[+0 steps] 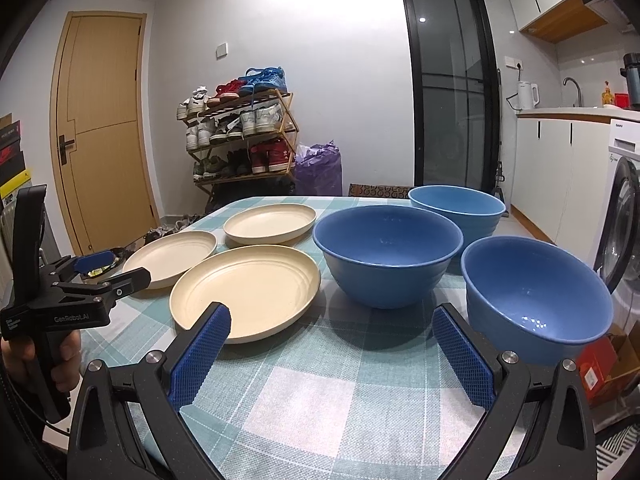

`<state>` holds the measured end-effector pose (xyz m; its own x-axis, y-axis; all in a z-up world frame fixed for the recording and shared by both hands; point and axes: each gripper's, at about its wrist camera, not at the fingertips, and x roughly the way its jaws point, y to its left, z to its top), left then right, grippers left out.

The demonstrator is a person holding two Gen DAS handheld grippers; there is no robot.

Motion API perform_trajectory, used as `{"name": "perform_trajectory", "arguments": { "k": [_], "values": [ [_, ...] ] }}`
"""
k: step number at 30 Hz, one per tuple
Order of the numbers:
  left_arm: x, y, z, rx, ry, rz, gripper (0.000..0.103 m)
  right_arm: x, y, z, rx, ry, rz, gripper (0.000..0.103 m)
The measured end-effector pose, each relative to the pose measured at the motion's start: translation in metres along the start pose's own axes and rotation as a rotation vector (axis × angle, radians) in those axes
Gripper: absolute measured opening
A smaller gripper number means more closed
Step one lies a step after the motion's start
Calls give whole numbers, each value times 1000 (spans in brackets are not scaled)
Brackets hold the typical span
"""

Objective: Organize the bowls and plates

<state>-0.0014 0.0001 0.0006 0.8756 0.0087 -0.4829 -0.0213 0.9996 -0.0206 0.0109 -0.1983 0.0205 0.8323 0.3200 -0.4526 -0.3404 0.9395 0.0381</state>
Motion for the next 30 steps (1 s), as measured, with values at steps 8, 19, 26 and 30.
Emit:
{"name": "perform_trajectory", "arguments": {
  "k": [8,19,26,30],
  "values": [
    [0,1,0,-3,-1,3,103,0,1,0,-4,1,-1,103],
    [0,2,2,-4,0,6,103,0,0,0,1,-3,-3,103],
    [1,3,2,-5,0,8,103,0,1,1,0,-4,-1,103],
    [1,3,2,-2,-1,10,103,0,1,1,1,-3,-1,103]
  ]
}}
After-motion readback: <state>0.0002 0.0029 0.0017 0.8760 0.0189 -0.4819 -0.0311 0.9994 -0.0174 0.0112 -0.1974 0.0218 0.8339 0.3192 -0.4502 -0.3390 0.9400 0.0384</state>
